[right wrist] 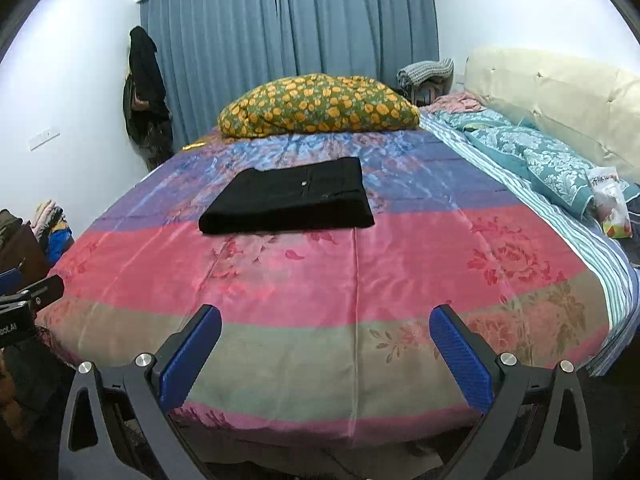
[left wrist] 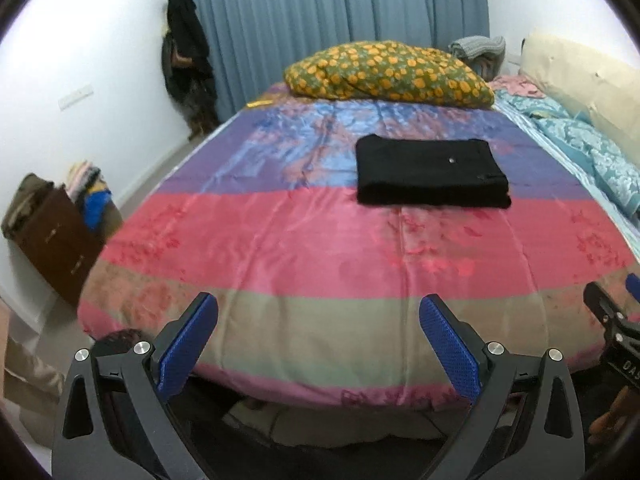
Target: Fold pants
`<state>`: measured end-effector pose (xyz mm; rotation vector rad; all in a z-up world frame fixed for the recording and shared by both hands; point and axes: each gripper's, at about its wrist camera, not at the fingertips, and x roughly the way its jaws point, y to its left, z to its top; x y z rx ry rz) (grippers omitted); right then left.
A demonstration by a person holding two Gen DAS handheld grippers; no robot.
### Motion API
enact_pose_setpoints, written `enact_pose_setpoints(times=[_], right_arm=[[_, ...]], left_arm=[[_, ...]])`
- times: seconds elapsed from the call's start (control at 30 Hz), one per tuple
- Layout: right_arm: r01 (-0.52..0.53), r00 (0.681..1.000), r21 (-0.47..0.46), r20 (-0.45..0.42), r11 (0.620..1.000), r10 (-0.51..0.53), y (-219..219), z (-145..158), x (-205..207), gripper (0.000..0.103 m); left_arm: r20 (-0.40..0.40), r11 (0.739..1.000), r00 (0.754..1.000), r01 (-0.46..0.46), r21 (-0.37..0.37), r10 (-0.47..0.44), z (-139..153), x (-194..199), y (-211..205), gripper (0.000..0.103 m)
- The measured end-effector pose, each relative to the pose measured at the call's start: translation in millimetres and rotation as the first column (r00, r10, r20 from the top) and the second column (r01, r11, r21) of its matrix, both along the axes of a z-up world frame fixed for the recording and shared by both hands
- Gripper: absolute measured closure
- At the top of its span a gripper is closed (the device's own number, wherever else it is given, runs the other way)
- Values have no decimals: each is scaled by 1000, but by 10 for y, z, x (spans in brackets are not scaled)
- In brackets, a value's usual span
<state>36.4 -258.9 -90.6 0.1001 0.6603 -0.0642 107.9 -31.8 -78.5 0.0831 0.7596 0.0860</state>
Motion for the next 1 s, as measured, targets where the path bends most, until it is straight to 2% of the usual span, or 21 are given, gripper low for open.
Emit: enact_pose_setpoints(times=[0.13, 0.17, 0.37, 0.5, 0.67, 0.73, 1.0], right_arm=[[3, 1000, -28, -19, 1000, -3, 69, 75, 61, 0], [21, 999, -54, -46, 998, -23, 98, 100, 95, 0], [79, 990, -91, -112, 993, -89, 107, 273, 144, 0], [87, 989, -80, -110, 993, -95, 43, 455, 113, 0], [88, 992, -40, -86, 995, -91, 44, 651, 85, 0], [91, 993, -31, -75, 995, -94, 55, 738, 44, 0], [82, 992, -128, -88, 988, -93, 170, 885, -37, 0]], left_arm=[[-38, 995, 997, 63, -80, -67, -47, 5, 1, 2], [-40, 994, 997, 67, -86, -71, -37, 20, -4, 2], [20, 999, 999, 35, -24, -34, 257, 55, -8, 2], [3, 1000, 1000, 14, -24, -14, 358, 110, 58, 1], [-54, 996, 998, 24, -82, -29, 435, 89, 139, 1], [-52, 995, 998, 38, -96, -43, 473, 1, 128, 1], [-74, 996, 993, 92, -3, -92, 420, -51, -168, 2]])
